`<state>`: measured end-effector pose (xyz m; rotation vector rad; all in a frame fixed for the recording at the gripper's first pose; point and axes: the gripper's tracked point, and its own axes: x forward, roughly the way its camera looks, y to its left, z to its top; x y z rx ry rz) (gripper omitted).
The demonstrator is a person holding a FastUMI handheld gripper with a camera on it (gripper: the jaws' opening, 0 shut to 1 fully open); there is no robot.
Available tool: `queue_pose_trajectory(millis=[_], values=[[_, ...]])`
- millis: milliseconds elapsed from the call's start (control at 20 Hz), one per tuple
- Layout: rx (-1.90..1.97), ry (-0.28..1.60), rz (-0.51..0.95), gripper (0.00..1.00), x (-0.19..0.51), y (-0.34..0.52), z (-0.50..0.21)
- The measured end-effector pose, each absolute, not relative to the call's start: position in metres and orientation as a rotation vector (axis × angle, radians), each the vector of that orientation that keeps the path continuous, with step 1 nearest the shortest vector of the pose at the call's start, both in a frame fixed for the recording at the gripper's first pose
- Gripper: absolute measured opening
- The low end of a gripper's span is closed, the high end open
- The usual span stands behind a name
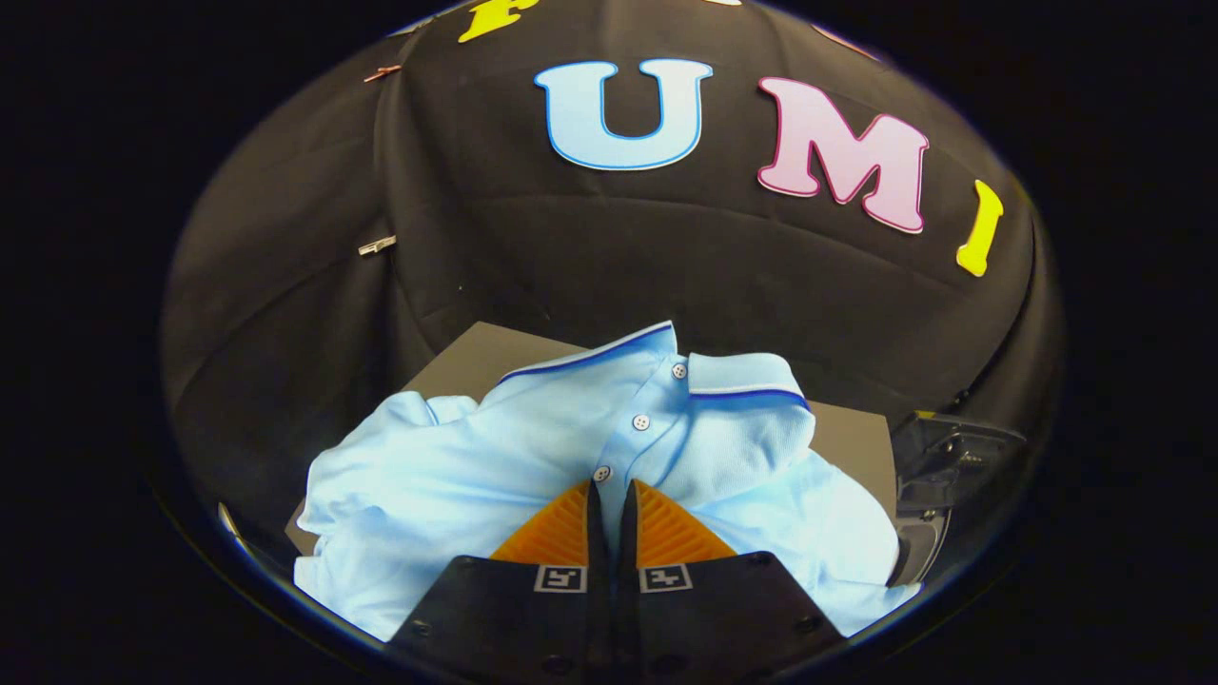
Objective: Put the clothes into the washing machine and then close the washing machine lid.
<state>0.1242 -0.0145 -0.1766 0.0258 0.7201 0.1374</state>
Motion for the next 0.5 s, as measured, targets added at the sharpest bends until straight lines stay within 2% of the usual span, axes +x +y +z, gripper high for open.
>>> queue_pose_trajectory(millis=[500], values=[[0.096, 0.633, 0.156, 0.05, 0.121, -0.025, -0.139]])
